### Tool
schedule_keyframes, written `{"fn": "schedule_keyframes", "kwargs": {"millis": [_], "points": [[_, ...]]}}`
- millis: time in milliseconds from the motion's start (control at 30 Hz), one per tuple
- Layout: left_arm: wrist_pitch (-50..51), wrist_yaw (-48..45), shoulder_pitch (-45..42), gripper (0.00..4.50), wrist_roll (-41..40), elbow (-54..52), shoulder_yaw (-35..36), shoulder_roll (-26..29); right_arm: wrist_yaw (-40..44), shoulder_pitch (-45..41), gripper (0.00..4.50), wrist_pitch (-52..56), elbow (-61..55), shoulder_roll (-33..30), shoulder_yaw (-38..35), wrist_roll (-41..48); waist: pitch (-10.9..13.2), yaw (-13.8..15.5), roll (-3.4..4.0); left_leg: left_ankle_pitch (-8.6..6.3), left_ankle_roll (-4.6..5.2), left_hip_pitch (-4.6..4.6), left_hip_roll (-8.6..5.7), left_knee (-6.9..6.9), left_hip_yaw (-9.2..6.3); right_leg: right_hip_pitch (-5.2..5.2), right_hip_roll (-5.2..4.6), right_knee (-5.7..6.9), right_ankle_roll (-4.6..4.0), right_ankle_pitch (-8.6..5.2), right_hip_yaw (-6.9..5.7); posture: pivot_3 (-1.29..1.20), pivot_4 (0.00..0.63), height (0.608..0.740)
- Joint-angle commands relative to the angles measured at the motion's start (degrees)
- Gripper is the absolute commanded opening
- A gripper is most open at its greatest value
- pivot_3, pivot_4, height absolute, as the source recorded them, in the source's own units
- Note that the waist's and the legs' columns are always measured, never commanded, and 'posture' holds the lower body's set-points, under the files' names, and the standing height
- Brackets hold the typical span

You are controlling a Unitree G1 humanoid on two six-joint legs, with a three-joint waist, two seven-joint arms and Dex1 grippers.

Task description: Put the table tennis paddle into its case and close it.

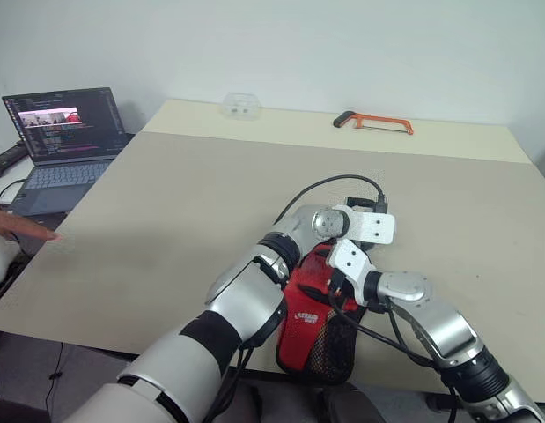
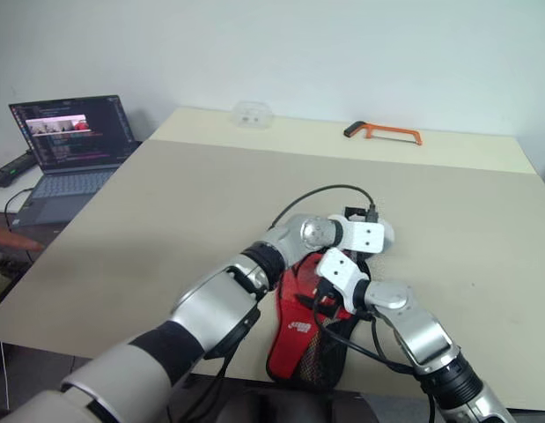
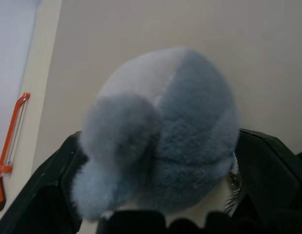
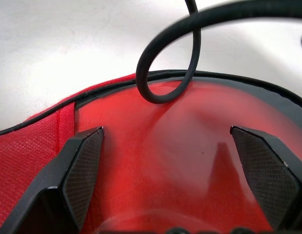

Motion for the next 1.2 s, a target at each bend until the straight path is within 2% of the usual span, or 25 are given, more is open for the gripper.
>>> {"fn": "schedule_keyframes", "kwargs": {"millis": [33,200,300,400,467,533,633,733,800,867,967,1067,1200], "points": [[-0.3,-5.9,-1.5,4.47,-2.7,-1.8,2.2,0.9,1.8,2.5,4.5,3.2,7.2,-2.1,3.7,-2.9,0.0,0.0,0.0,0.0,0.0,0.0,0.0,0.0,0.01,0.0,0.0,0.0,-0.01,0.0,-0.01,0.0,0.15,0.74],[-1.4,-13.6,-1.7,4.47,-6.8,-4.3,5.2,3.8,4.9,2.4,4.5,4.6,6.3,-4.1,1.9,-1.0,0.0,0.3,0.01,0.0,0.0,-0.06,-0.01,-0.01,0.04,0.0,-0.01,-0.1,-0.04,0.02,-0.04,0.0,0.15,0.74],[-1.7,-23.3,-0.8,4.47,-11.7,-7.9,8.2,6.8,6.2,2.5,4.5,4.8,6.4,-5.2,0.8,-0.2,0.0,0.6,0.01,0.0,-0.01,-0.08,-0.01,-0.19,0.05,0.03,-0.04,-0.33,-0.06,0.04,-0.05,0.0,0.15,0.74],[2.2,-34.3,0.8,4.47,-18.4,-14.1,11.8,9.9,7.6,2.5,4.5,4.9,6.5,-7.0,0.7,0.1,0.0,1.1,0.04,0.03,-0.05,-0.07,-0.01,-0.54,0.09,0.05,-0.06,-0.68,-0.08,0.05,-0.07,0.0,0.15,0.74],[9.0,-43.1,3.5,4.47,-23.0,-22.4,13.2,13.3,9.1,2.6,4.5,6.3,5.7,-8.6,1.1,0.3,-0.1,1.5,0.15,0.1,-0.19,-0.06,0.01,-0.68,0.09,0.04,-0.07,-0.84,-0.08,0.05,-0.07,0.0,0.15,0.74],[19.4,-51.0,9.1,4.47,-28.1,-36.7,13.7,18.2,11.9,3.3,4.5,7.5,3.0,-11.1,1.7,1.3,-0.1,1.6,0.32,0.12,-0.25,-0.09,0.03,-0.77,0.08,0.08,-0.07,-1.05,-0.08,0.05,-0.1,0.0,0.15,0.74],[38.2,-57.4,18.1,4.47,-37.7,-59.0,15.7,26.0,14.2,3.4,4.5,10.7,-2.1,-14.1,-0.8,5.2,-0.1,1.5,0.34,0.1,-0.29,-0.1,0.12,-0.83,0.01,0.14,-0.11,-1.23,-0.08,0.05,-0.08,0.0,0.15,0.74],[53.9,-61.6,25.6,4.47,-48.4,-73.0,18.0,33.3,15.0,2.3,4.5,11.3,-6.5,-18.0,-2.4,5.3,-0.1,1.7,0.33,0.09,-0.28,-0.13,0.19,-0.77,-0.23,0.25,-0.19,-1.27,-0.09,0.05,-0.16,0.0,0.15,0.74],[59.3,-62.3,29.8,4.47,-52.8,-78.7,18.4,37.1,15.9,2.0,4.5,12.3,-9.9,-20.2,-3.7,6.7,-0.1,1.8,0.34,-0.01,-0.09,-0.11,0.21,-0.71,-0.46,0.38,-0.3,-1.28,-0.08,0.04,-0.23,0.0,0.15,0.74],[60.3,-58.2,32.8,4.47,-53.6,-81.3,18.2,38.2,17.2,1.6,4.5,14.6,-13.9,-21.6,-6.8,10.4,-0.1,2.0,0.33,-0.05,0.0,-0.1,0.13,-0.67,-0.67,0.52,-0.37,-1.34,-0.07,0.04,-0.37,0.0,0.15,0.74],[58.6,-48.9,36.6,4.47,-51.2,-81.8,16.7,34.7,18.8,-0.7,4.5,20.0,-18.2,-22.3,-15.4,19.1,0.0,2.1,0.29,-0.09,0.07,-0.16,0.06,-0.63,-0.86,0.56,-0.4,-1.35,-0.07,0.05,-0.52,0.0,0.15,0.74],[56.1,-42.1,40.5,4.47,-48.0,-81.4,14.0,31.4,18.9,-4.0,4.5,22.6,-17.8,-22.7,-23.2,24.6,0.2,1.8,0.22,-0.09,0.08,-0.24,0.03,-0.63,-0.94,0.53,-0.37,-1.35,-0.07,0.06,-0.51,0.0,0.15,0.74],[52.2,-31.9,44.0,4.47,-45.2,-78.6,13.5,25.1,15.8,-9.3,4.5,23.4,-11.6,-23.8,-29.7,25.3,0.2,1.7,0.23,-0.1,0.08,-0.31,0.04,-0.68,-0.97,0.52,-0.35,-1.56,-0.08,0.07,-0.51,0.0,0.15,0.74]]}}
